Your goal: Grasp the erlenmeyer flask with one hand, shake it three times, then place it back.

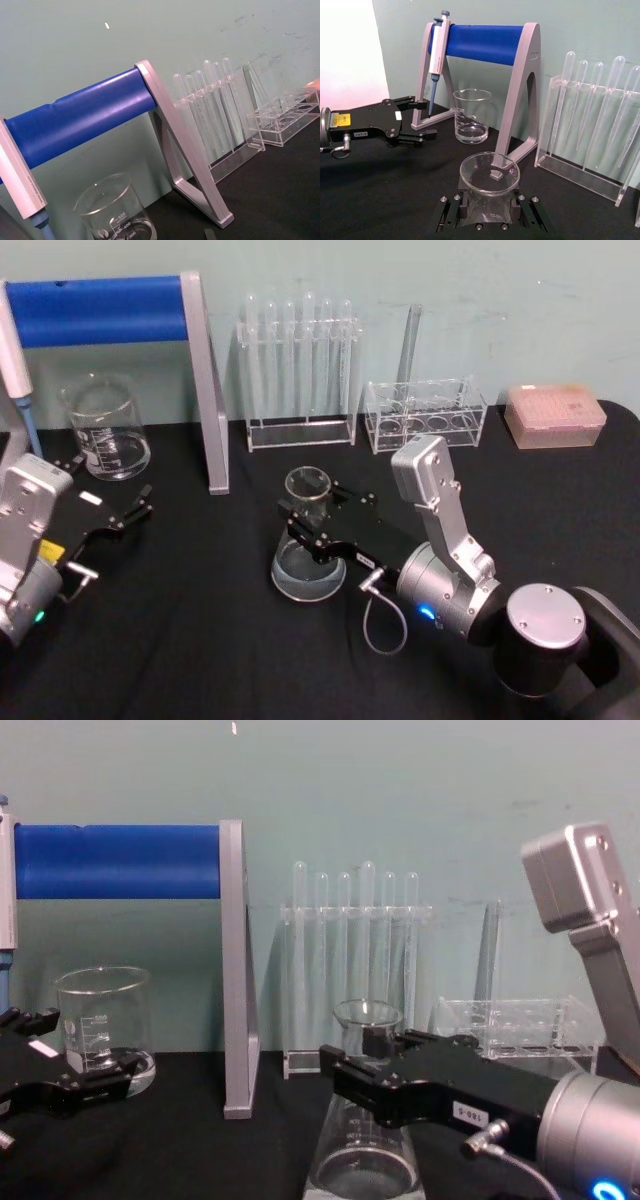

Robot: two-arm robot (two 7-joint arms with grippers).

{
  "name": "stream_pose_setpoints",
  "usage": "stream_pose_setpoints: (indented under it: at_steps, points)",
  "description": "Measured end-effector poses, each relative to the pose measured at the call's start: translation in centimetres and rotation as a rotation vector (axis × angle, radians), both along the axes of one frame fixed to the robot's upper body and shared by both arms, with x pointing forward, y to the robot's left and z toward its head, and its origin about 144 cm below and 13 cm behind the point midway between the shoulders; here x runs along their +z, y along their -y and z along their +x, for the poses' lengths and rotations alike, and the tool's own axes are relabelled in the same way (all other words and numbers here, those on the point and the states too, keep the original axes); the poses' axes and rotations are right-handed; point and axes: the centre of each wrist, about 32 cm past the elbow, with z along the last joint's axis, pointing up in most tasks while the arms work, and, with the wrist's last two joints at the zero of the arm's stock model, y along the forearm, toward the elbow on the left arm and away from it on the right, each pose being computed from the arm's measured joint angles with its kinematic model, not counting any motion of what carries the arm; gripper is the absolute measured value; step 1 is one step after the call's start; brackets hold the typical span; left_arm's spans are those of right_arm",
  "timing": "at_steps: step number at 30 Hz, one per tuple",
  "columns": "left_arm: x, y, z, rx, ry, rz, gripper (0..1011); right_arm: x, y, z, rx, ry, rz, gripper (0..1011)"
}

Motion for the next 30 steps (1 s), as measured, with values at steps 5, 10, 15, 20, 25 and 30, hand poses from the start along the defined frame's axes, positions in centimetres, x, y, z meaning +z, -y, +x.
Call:
stream_pose_setpoints:
  at_steps: [5, 10, 15, 20, 25, 30]
  points:
    - [0.00, 0.00, 0.00, 0.000, 0.000, 0.000, 1001, -0.19, -0.03, 0.00, 0.002, -0.004, -0.001, 457]
    - [0.00, 0.00, 0.00, 0.000, 0.000, 0.000, 1001, -0.43, -0.03, 0.01, 0.003, -0.010, -0.003, 457]
    - [0.00, 0.00, 0.00, 0.000, 0.000, 0.000, 1001, -0.58, -0.03, 0.01, 0.004, -0.013, -0.006, 457]
    - [0.00, 0.00, 0.00, 0.000, 0.000, 0.000, 1001, -0.66, -0.04, -0.04, 0.004, -0.017, -0.008, 457]
    - [0.00, 0.00, 0.00, 0.000, 0.000, 0.000, 1001, -0.84, -0.04, -0.07, 0.003, -0.025, -0.013, 457]
    - [0.00, 0.00, 0.00, 0.000, 0.000, 0.000, 1001, -0.95, -0.05, -0.08, 0.003, -0.029, -0.014, 457]
